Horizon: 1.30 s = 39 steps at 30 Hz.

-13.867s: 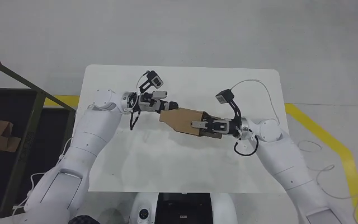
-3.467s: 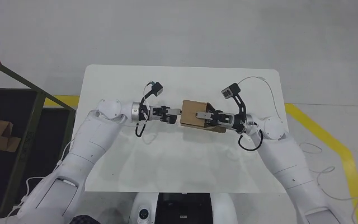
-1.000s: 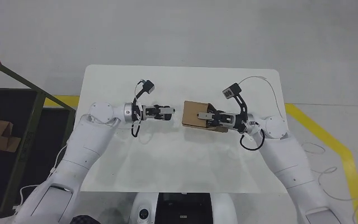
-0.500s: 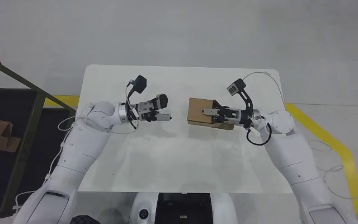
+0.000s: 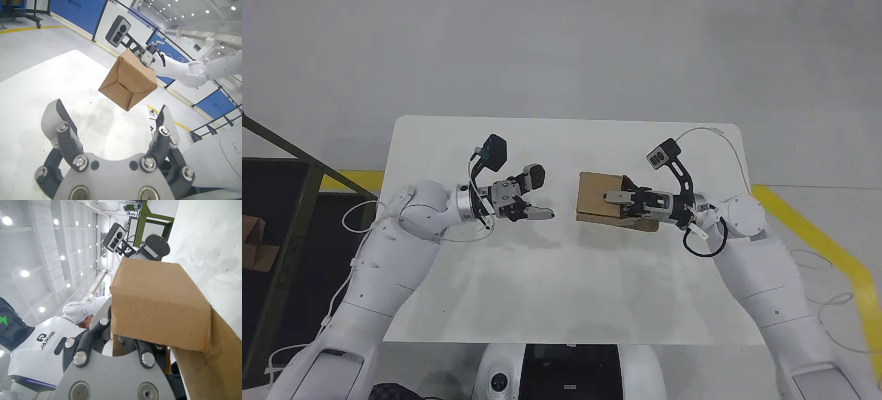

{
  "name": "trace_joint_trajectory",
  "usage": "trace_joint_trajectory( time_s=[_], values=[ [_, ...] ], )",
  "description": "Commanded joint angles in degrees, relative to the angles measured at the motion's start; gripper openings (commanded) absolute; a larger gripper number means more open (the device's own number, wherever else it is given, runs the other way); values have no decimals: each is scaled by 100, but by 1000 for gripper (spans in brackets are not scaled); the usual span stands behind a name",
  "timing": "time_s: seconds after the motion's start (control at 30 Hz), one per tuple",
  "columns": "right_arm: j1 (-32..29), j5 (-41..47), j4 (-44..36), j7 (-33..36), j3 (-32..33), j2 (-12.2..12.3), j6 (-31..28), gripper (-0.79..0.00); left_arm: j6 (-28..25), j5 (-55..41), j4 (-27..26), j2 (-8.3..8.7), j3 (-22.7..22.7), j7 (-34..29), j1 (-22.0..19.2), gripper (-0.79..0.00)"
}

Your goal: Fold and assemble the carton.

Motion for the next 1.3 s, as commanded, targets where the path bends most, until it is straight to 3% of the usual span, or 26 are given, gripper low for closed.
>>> trace_joint_trajectory(
  time_s=[0.0,0.07,0.13,0.23,0.37,0.47,0.6,0.87,1.07,1.27],
  values=[
    [0,0,0,0,0,0,0,-785,0,1,0,0,0,0,0,0],
    [0,0,0,0,0,0,0,-785,50,315,-146,9,-110,129,-16,0],
    [0,0,0,0,0,0,0,-785,0,1152,-457,12,-287,603,79,0],
    [-42,263,-13,-199,-46,-25,387,-785,0,2456,-802,43,-188,1214,227,0],
    [133,916,332,-21,-156,-97,849,-785,0,3414,-523,111,28,2620,290,0],
    [318,1168,662,188,-259,-158,906,-785,0,3844,-271,204,259,3322,156,0],
    [480,1291,942,361,-375,-224,818,-785,0,4108,35,338,705,4175,-15,0],
    [497,1062,1148,235,-482,-305,74,-785,0,3814,482,559,1855,4809,-614,0],
    [448,1327,1202,554,-553,-357,119,-785,0,4407,610,676,2295,5642,-867,0],
    [422,1279,1123,712,-632,-389,133,-785,0,4874,762,690,2633,6354,-1001,0]
  ],
)
